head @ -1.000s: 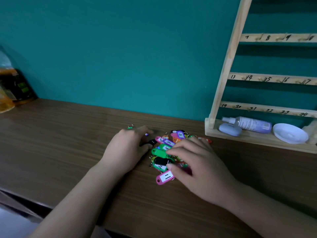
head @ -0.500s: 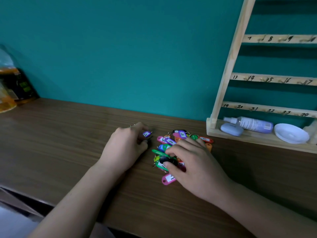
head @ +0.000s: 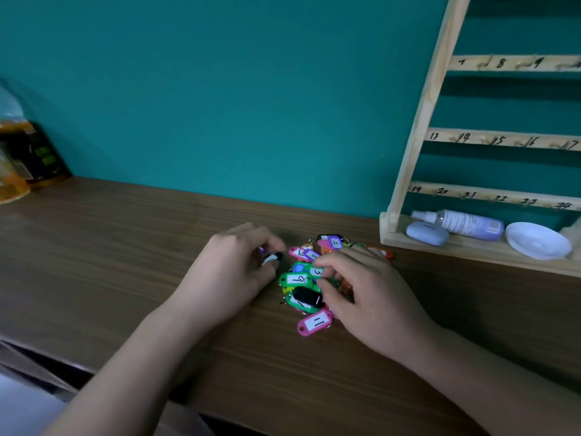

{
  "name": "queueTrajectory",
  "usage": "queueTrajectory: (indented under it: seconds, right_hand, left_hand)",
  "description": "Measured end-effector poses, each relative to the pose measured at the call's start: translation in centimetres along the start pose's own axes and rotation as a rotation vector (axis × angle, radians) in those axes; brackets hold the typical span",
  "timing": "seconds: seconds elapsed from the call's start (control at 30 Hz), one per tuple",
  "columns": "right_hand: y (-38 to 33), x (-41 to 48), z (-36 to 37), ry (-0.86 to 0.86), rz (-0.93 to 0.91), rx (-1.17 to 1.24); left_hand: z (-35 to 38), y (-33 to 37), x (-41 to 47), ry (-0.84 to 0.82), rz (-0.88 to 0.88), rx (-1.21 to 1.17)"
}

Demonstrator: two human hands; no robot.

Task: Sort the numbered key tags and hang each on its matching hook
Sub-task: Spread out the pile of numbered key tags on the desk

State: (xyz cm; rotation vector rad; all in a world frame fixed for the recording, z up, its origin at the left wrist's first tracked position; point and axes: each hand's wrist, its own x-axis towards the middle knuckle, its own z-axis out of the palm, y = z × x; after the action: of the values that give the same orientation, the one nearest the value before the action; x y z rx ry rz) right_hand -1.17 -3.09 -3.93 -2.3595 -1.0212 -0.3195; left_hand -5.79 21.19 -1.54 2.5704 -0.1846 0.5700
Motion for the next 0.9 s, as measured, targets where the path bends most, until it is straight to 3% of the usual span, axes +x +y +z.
queueTrajectory:
  seconds: [0.13, 0.33, 0.53, 0.7, 0.9]
  right_hand:
    - [0.0, -0.3, -0.2, -0.004, -0.037, -0.015]
    - [0.2, -0.6, 0.1, -0.061, -0.1, -0.043]
    - [0.4, -0.7, 0.2, -0.088, -0.137, 0.076]
    - [1.0, -0.3, -0.2, -0.021, -0.069, -0.017]
    - [1.2, -0.4, -0.2, -0.131, -0.017, -0.09]
  left_hand:
    - [-0.2, 1.8, -0.8, -0.151, 0.118, -0.1]
    - [0.1, 2.3, -1.2, -0.303, 0.116, -0.06]
    - [-0.8, 1.6, -1.7, -0.35, 0.042, -0.053]
    - [-0.7, 1.7, -1.8, -0.293, 0.076, -0.069]
    - [-0.6, 1.6, -2.0, -0.331, 0.103, -0.061]
